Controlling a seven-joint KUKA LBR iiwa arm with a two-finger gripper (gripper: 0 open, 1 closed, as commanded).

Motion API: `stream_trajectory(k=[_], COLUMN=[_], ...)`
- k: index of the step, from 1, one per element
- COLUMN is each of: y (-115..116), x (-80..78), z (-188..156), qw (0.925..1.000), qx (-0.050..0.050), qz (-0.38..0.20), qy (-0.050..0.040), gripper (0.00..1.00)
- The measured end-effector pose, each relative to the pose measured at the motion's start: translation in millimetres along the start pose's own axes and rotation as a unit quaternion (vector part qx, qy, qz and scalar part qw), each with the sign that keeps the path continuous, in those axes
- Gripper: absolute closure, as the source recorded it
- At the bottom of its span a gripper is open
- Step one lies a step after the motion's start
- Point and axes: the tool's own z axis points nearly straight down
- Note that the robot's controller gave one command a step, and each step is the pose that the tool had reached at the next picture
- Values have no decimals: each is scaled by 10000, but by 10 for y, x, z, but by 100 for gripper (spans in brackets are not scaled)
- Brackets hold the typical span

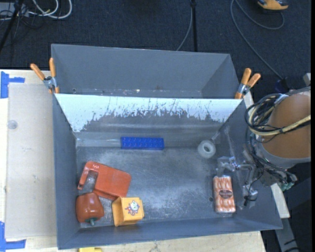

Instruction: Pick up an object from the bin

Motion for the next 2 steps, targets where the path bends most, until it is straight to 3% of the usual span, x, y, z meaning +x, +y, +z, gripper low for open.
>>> stream_trajectory(k=[1, 2], y=[-37, -10], x=[-8, 35], z=[504, 564], qw=[9994, 9966], qx=[-10, -7], qz=[-337, 820], qy=[7, 7], gripper=[0, 0])
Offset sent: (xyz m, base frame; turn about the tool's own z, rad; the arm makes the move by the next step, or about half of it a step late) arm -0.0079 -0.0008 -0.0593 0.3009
